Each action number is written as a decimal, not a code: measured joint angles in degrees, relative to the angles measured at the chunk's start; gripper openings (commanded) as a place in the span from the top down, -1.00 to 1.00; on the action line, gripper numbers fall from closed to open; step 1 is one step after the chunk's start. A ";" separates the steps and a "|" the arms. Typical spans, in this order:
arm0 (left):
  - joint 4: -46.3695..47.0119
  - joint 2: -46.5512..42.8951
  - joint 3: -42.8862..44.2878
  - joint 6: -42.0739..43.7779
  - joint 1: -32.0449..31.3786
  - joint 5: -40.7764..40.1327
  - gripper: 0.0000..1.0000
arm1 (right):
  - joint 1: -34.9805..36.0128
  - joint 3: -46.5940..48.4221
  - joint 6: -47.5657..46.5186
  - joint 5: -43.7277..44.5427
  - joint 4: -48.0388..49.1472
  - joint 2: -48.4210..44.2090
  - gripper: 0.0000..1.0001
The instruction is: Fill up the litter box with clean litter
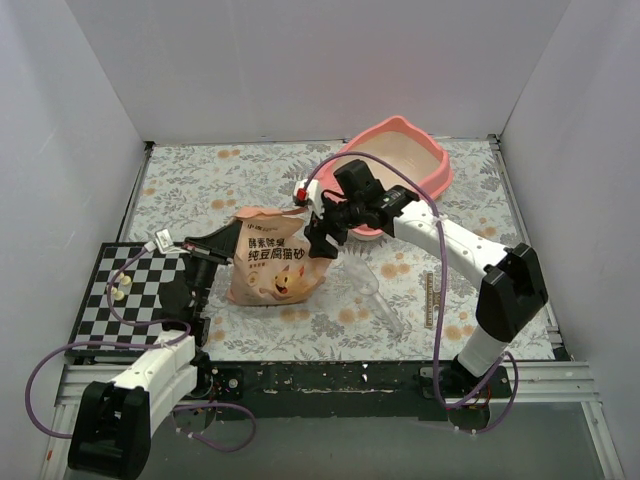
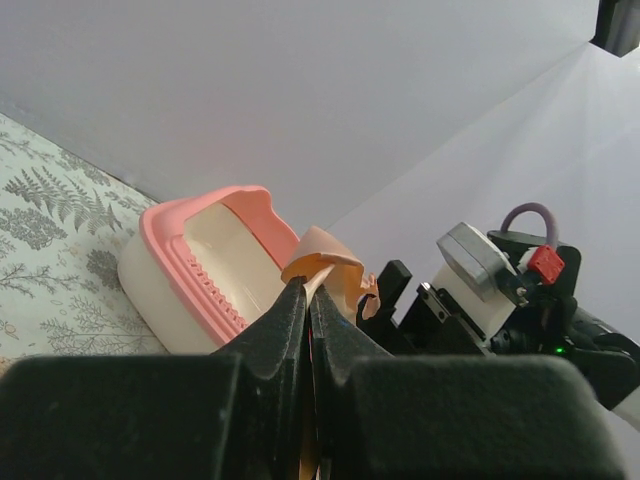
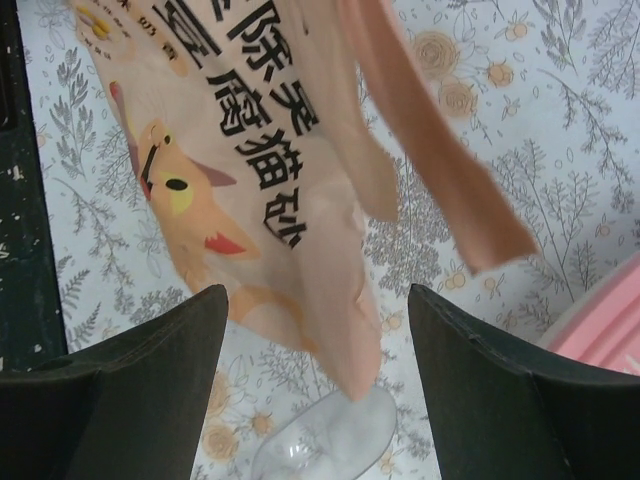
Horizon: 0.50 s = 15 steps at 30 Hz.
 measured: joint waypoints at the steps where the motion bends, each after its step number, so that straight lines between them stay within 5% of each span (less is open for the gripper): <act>1: 0.24 -0.24 -0.28 -0.09 0.00 0.11 1.00 | 0.22 0.00 -0.50 -0.31 1.25 0.85 -0.63; 15: 0.79 -2.89 -2.67 -0.87 0.00 2.05 1.00 | 1.18 2.08 -3.28 -6.64 12.57 7.96 -0.61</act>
